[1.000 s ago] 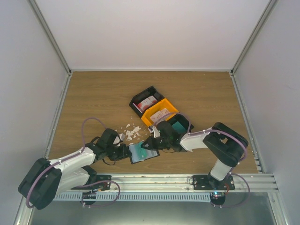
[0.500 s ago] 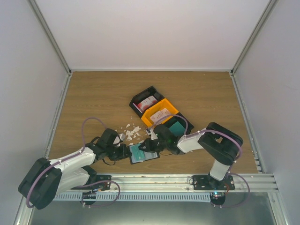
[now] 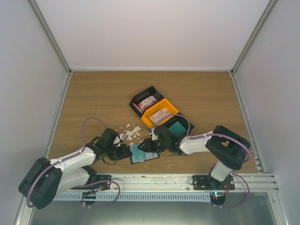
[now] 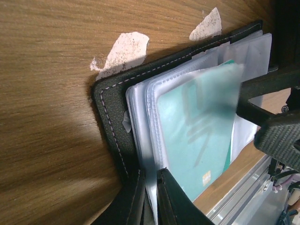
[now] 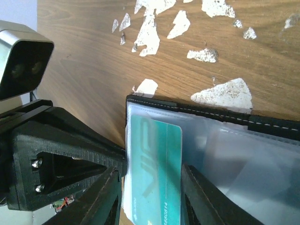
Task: Put the credit cards into the card holder
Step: Insert the credit card into the card holder.
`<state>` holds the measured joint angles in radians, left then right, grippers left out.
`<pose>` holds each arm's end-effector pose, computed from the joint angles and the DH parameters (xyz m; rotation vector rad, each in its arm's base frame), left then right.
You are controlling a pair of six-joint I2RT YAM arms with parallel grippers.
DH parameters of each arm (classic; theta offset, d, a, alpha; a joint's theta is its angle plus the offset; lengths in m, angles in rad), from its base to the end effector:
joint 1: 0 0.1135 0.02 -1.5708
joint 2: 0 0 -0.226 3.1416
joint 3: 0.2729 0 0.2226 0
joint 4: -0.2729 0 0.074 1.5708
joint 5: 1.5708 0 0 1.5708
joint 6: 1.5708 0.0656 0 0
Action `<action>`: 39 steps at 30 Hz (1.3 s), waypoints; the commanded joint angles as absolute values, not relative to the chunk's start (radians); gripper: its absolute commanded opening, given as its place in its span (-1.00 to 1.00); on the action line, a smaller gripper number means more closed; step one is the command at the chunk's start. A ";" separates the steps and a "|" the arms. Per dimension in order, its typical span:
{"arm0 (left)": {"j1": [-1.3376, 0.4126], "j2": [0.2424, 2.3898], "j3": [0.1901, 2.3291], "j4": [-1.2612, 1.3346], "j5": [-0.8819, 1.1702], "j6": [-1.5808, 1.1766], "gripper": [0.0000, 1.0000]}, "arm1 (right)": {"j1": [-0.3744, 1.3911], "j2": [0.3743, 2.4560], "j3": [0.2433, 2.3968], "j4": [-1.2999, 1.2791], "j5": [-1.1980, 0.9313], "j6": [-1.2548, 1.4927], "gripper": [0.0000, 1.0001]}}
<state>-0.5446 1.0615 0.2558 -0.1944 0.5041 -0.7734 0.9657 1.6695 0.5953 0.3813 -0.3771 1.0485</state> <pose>0.1312 -0.1165 0.0871 -0.1094 2.8035 -1.0722 0.1514 0.2613 0.0923 -0.1280 2.6676 1.3269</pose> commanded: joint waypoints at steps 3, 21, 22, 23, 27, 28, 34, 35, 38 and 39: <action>-0.548 1.084 0.240 -0.154 0.522 -0.760 -0.74 | 1.000 1.624 0.611 0.268 -0.292 1.023 -0.25; -0.548 1.099 0.256 -0.158 0.522 -0.753 -0.67 | 1.069 1.641 0.769 0.037 -0.196 0.912 -0.24; -0.548 1.090 0.262 -0.175 0.510 -0.752 -0.64 | 1.069 1.623 0.774 0.013 -0.166 0.906 -0.23; -0.548 1.078 0.268 -0.194 0.496 -0.750 -0.60 | 1.069 1.602 0.784 -0.027 -0.133 0.898 -0.20; -0.548 1.006 0.309 -0.267 0.437 -0.746 -0.44 | 1.053 1.502 0.826 -0.164 -0.007 0.832 -0.05; -0.548 0.992 0.324 -0.288 0.416 -0.743 -0.41 | 1.043 1.475 0.837 -0.197 0.027 0.807 0.00; -0.545 0.951 0.402 -0.343 0.326 -0.733 -0.20 | 0.954 1.405 0.958 -0.333 0.086 0.582 0.18; -0.543 0.953 0.411 -0.341 0.310 -0.737 -0.18 | 0.941 1.419 0.993 -0.352 0.090 0.532 0.21; -0.539 0.959 0.441 -0.323 0.251 -0.753 -0.14 | 0.900 1.507 1.113 -0.389 0.117 0.408 0.25; -0.535 0.959 0.448 -0.314 0.233 -0.758 -0.10 | 0.886 1.546 1.155 -0.398 0.116 0.372 0.25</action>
